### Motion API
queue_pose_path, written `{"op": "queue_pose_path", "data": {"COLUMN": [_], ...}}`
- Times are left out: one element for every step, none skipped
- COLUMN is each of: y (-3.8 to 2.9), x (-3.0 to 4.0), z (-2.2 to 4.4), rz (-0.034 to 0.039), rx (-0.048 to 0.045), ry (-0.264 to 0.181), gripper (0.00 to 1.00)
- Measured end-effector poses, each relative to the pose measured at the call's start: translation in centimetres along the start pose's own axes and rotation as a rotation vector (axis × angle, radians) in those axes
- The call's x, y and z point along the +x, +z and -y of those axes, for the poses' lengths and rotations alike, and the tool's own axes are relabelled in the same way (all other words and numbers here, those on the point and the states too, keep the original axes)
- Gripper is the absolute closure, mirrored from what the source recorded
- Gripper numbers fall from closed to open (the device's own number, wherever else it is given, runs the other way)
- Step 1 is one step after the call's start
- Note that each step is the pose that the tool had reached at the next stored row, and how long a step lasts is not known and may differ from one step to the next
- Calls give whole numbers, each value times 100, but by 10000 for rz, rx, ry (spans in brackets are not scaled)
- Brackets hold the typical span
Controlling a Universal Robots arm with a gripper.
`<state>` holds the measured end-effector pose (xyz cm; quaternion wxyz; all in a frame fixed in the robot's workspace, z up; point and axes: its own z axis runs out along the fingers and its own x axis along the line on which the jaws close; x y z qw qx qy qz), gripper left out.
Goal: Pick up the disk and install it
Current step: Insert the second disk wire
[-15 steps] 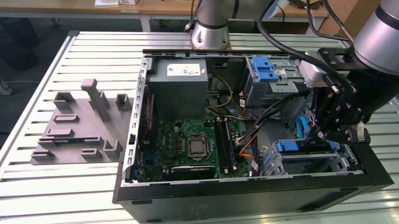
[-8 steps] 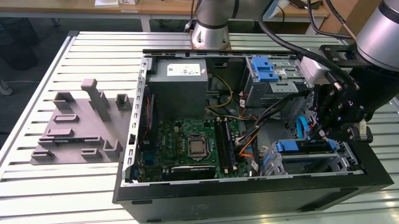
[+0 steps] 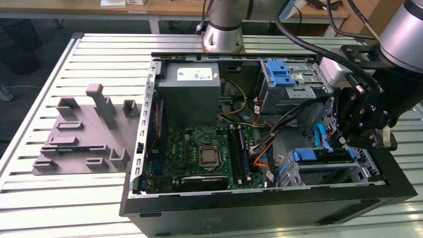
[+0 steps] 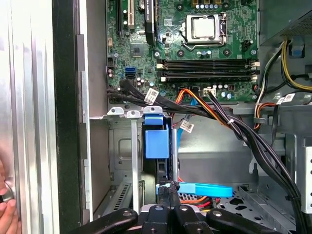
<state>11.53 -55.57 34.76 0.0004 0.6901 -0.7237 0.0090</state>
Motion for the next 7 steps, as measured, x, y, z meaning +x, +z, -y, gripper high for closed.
{"op": "queue_pose_path", "data": {"y": [-2, -4, -4, -6, -7, -7, -8], "x": [0, 0, 0, 0, 0, 0, 0], "z": [0, 0, 0, 0, 0, 0, 0], "rz": [1, 1, 1, 0, 0, 0, -1], "rx": [0, 0, 0, 0, 0, 0, 0], "ry": [0, 0, 0, 0, 0, 0, 0], "gripper": [89, 89, 89, 89, 89, 89, 89]}}
